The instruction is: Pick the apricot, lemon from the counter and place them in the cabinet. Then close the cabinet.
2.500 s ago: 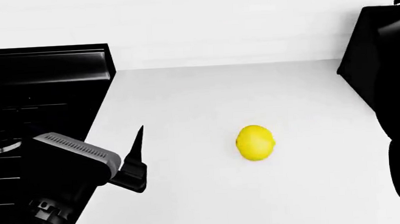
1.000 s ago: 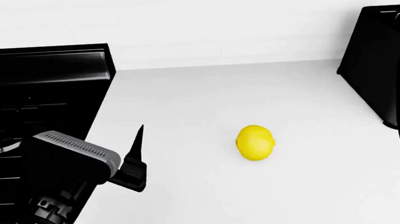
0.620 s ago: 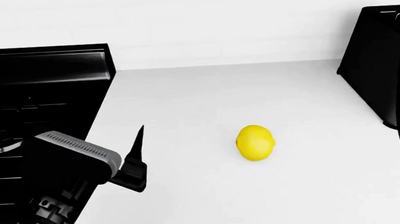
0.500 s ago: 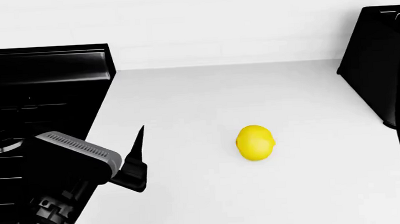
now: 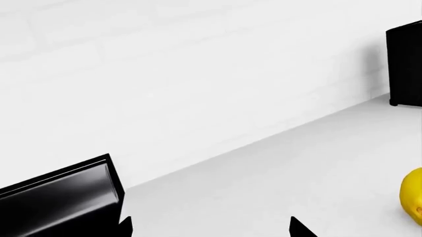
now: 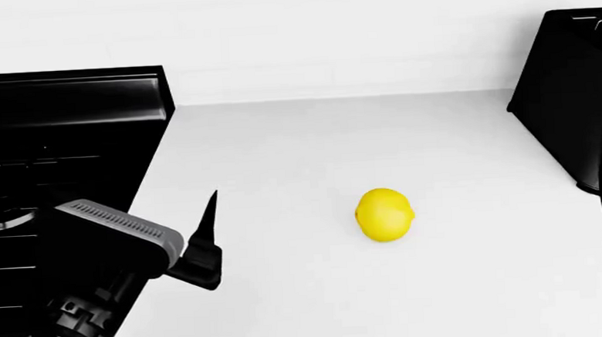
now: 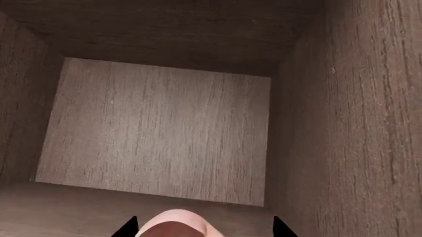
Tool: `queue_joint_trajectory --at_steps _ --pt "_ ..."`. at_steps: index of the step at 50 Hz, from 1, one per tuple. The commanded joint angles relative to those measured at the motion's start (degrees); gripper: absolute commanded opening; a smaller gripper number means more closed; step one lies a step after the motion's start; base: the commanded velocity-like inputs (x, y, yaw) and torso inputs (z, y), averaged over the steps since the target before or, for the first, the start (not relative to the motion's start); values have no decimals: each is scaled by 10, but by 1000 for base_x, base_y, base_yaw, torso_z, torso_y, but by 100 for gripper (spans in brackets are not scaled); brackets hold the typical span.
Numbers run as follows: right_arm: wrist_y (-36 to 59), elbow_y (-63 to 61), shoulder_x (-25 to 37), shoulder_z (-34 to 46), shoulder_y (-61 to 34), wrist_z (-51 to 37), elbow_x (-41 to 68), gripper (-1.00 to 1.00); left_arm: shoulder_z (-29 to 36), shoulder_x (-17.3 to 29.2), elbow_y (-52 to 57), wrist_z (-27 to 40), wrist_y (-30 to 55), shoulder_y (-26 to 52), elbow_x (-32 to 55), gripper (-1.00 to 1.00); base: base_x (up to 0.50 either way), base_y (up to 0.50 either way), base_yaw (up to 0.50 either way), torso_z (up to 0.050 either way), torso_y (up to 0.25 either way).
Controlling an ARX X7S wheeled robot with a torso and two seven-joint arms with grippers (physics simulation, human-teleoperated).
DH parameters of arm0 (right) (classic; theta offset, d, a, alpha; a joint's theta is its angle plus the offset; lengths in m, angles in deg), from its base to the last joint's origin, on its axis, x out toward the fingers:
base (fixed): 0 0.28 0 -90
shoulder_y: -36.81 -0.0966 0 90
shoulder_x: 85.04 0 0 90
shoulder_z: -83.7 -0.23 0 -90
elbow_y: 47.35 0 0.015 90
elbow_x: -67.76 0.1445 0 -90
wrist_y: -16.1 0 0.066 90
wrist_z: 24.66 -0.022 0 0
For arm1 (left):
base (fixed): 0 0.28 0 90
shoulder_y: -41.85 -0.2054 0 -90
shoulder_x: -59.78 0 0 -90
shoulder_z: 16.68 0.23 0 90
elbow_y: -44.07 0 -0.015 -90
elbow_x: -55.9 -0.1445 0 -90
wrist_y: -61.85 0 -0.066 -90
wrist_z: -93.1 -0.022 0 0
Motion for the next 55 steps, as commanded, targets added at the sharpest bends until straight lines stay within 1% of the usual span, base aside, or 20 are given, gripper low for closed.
queue_joint_trajectory --at_steps 1,22,35,46,55 --pt "19 -7 19 11 15 -10 -10 100 4 -1 -3 0 -5 -1 -3 100 0 0 0 0 0" --pt "33 -109 14 -15 -8 -8 45 100 10 -2 -12 -2 -16 -5 -9 100 0 0 0 0 0" --pt "70 -193 18 -37 2 -36 99 100 10 -2 -12 -2 -20 -8 -9 100 0 0 0 0 0" --pt "117 -315 27 -97 38 -90 199 100 3 -2 -15 -2 -35 -18 -11 100 0 0 0 0 0" --pt "126 -403 48 -130 83 -118 275 100 2 -4 -21 -2 -47 -26 -17 100 0 0 0 0 0"
